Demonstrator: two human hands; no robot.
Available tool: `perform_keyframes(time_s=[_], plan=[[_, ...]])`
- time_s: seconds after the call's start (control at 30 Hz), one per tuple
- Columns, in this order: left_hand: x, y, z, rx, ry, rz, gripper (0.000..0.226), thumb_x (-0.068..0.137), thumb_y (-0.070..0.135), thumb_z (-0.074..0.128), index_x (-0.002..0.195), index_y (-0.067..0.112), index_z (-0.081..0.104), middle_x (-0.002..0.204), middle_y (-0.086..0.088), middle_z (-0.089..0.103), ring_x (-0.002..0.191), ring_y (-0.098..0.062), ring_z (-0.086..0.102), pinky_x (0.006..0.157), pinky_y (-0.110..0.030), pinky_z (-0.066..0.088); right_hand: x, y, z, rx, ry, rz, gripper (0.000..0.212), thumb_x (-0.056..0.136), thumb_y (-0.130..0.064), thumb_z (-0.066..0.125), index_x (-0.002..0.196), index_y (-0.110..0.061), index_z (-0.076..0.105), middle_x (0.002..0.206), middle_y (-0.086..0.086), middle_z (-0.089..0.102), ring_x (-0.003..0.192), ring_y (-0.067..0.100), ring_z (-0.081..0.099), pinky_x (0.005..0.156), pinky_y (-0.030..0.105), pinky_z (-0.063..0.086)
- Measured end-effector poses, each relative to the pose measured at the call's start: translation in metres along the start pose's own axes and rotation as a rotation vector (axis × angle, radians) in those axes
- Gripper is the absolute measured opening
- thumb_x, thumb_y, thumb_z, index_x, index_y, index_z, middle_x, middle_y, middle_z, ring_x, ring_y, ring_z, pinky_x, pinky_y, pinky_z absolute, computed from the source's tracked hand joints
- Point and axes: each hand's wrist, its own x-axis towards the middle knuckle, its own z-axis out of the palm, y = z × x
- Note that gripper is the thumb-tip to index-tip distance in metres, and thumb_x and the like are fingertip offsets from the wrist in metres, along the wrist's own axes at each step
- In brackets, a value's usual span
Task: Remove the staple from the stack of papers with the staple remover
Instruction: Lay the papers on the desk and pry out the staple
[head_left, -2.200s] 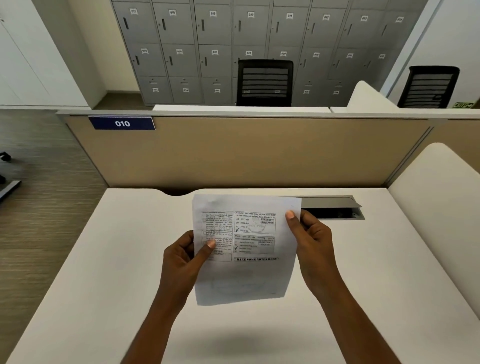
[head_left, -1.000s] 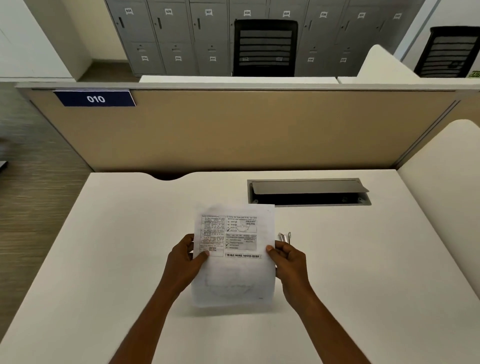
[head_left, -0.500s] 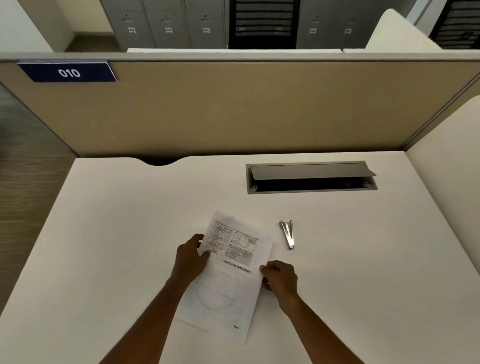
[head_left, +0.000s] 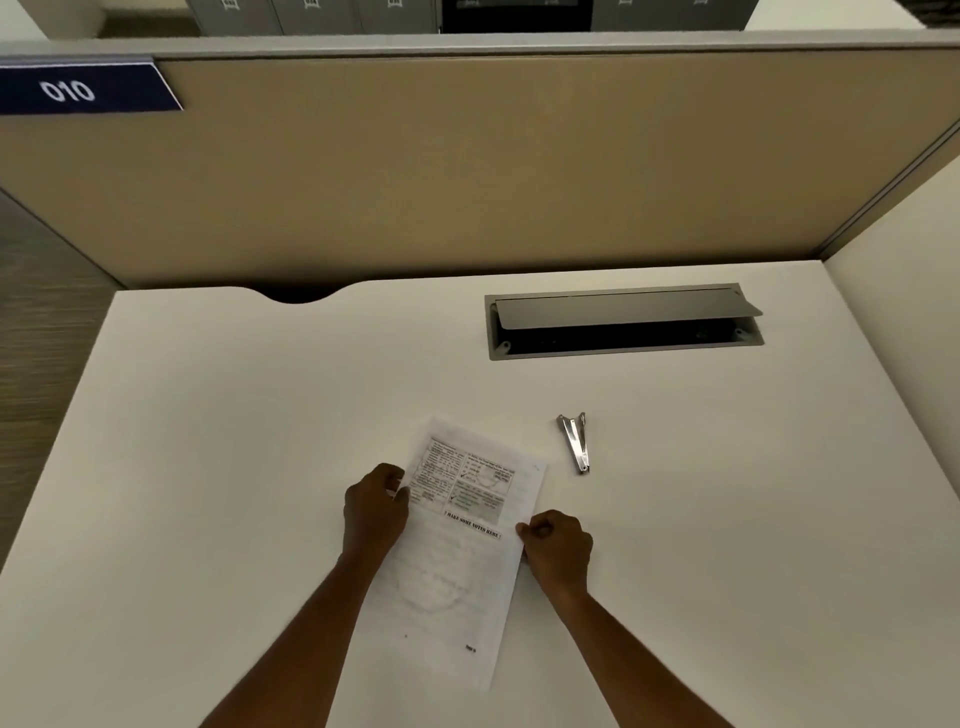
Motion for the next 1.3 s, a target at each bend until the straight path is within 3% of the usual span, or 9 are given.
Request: perform_keyframes(time_s=[0.2,0.3,0.4,0.5,0.6,0.8,0.87,1.0,1.3], plan=[[-0.002,-0.002,-0.001,0.025,0.035,-0.010,0.025,0.089,0.010,0.077,0.113,0.008,0.072,0.107,-0.011,0.076,0.103,-0.032,0.071,0.088,-0.030,0.049,0.001,0.000,0.003,-0.063,0.038,-0.024,0.019,0.082,-0.017,0.081,0.083,0.000,0.071,0.083,0.012,0.074,0.080,0.029,0.070,0.077,0.034,0.056],[-0.013,0.008,0.007,0.082,0.083,0.134,0.041,0.089,0.011,0.076,0.128,0.008,0.065,0.126,-0.011,0.066,0.121,-0.035,0.057,0.101,-0.042,0.049,0.001,0.000,0.004,-0.063,0.044,-0.018,0.020,0.082,-0.016,0.081,0.083,0.000,0.071,0.083,0.012,0.074,0.079,0.026,0.069,0.072,0.026,0.049],[-0.023,0.024,0.027,0.125,-0.015,0.335,0.046,0.089,0.014,0.077,0.132,0.008,0.062,0.139,-0.012,0.061,0.132,-0.034,0.052,0.109,-0.042,0.047,0.002,0.001,0.004,-0.062,0.041,-0.021,0.020,0.083,-0.017,0.080,0.082,0.000,0.071,0.081,0.011,0.074,0.076,0.024,0.067,0.071,0.027,0.049],[-0.026,0.037,0.051,0.214,-0.144,0.396,0.056,0.095,0.027,0.070,0.146,0.013,0.053,0.163,-0.009,0.039,0.154,-0.031,0.029,0.124,-0.044,0.031,0.005,0.000,0.000,-0.054,0.044,-0.001,0.023,0.083,-0.024,0.081,0.078,-0.004,0.072,0.072,0.003,0.071,0.067,0.017,0.061,0.062,0.021,0.041],[-0.023,0.043,0.066,0.272,-0.192,0.402,0.063,0.100,0.038,0.061,0.156,0.018,0.040,0.172,-0.003,0.017,0.161,-0.026,0.006,0.129,-0.045,0.016,0.013,-0.006,-0.011,-0.032,0.088,-0.045,0.024,0.082,-0.027,0.082,0.074,-0.008,0.069,0.060,-0.008,0.062,0.057,0.007,0.056,0.054,0.006,0.032],[-0.016,0.045,0.080,0.357,-0.213,0.429,0.074,0.100,0.052,0.053,0.162,0.022,0.025,0.174,-0.003,0.001,0.160,-0.027,-0.011,0.127,-0.049,0.003,0.044,-0.033,-0.044,-0.049,0.174,-0.250,0.016,0.079,-0.018,0.084,0.083,-0.007,0.073,0.073,0.004,0.073,0.067,0.016,0.065,0.063,0.000,0.036],[-0.015,0.044,0.086,0.390,-0.226,0.430,0.078,0.100,0.056,0.051,0.164,0.024,0.018,0.174,-0.003,-0.005,0.159,-0.028,-0.015,0.127,-0.050,0.000,0.056,-0.041,-0.054,-0.080,0.189,-0.311,0.016,0.080,-0.016,0.083,0.086,-0.006,0.073,0.076,0.005,0.073,0.068,0.016,0.064,0.065,0.003,0.038],[-0.016,0.041,0.096,0.511,-0.237,0.476,0.083,0.100,0.064,0.039,0.165,0.028,0.003,0.172,-0.001,-0.019,0.157,-0.028,-0.024,0.125,-0.051,-0.008,0.080,-0.045,-0.064,-0.191,0.186,-0.378,0.016,0.083,-0.012,0.080,0.093,-0.003,0.072,0.088,0.012,0.074,0.079,0.026,0.068,0.075,0.028,0.050],[-0.015,0.032,0.111,0.602,-0.294,0.486,0.078,0.101,0.069,0.021,0.161,0.037,-0.016,0.168,0.001,-0.031,0.155,-0.029,-0.028,0.126,-0.057,-0.008,0.103,-0.036,-0.061,-0.308,0.158,-0.202,0.027,0.083,-0.026,0.078,0.094,-0.004,0.067,0.093,0.013,0.071,0.095,0.033,0.065,0.079,0.037,0.049]])
